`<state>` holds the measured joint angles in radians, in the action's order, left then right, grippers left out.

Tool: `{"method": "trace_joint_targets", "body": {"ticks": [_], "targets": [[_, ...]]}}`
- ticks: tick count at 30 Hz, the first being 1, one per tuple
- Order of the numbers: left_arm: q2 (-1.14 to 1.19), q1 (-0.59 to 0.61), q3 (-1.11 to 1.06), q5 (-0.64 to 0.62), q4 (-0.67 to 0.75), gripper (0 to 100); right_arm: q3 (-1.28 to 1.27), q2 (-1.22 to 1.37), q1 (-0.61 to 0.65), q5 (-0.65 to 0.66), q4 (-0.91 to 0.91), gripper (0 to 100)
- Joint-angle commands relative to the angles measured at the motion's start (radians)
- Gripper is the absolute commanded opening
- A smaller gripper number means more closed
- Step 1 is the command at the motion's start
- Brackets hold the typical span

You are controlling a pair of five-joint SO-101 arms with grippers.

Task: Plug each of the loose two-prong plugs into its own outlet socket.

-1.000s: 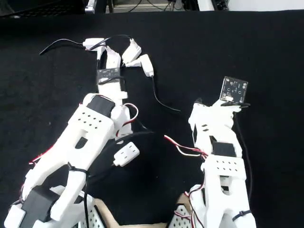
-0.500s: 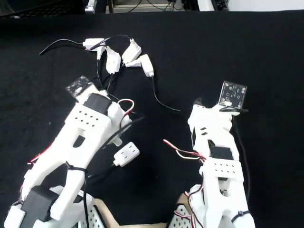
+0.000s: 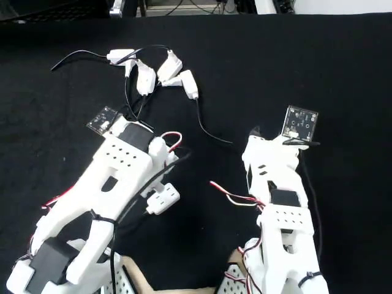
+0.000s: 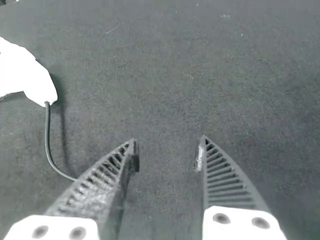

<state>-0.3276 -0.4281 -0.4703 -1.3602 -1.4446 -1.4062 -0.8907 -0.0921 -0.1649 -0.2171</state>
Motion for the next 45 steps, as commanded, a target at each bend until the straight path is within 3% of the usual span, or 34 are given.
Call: {"method": "trace_joint_targets", "body": {"ticks": [1, 6, 14, 24, 31, 41, 45], "targets": [[-0.006, -0.041, 0.044, -0.031, -0.008, 3, 0.002, -0.007, 0.012, 0.003, 0.012, 19.8], [-0.005, -0.079, 0.024, -0.031, 0.003, 3, 0.002, -0.005, 0.012, 0.002, 0.012, 19.8], [-0.005, -0.087, -0.122, -0.044, 0.232, 3, 0.002, -0.005, 0.012, 0.002, 0.011, 19.8], [-0.006, -0.116, -0.125, -0.043, 0.160, 3, 0.002, -0.008, 0.012, 0.002, 0.009, 19.8], [-0.005, -0.156, -0.156, -0.040, 0.201, 3, 0.002, -0.008, 0.009, 0.002, 0.009, 19.8], [-0.017, -0.094, -0.148, -0.037, 0.224, 3, 0.002, -0.010, 0.012, 0.002, 0.009, 19.8], [-0.017, -0.079, -0.070, -0.035, 0.129, 3, 0.002, -0.010, 0.014, 0.000, 0.011, 19.8]]}}
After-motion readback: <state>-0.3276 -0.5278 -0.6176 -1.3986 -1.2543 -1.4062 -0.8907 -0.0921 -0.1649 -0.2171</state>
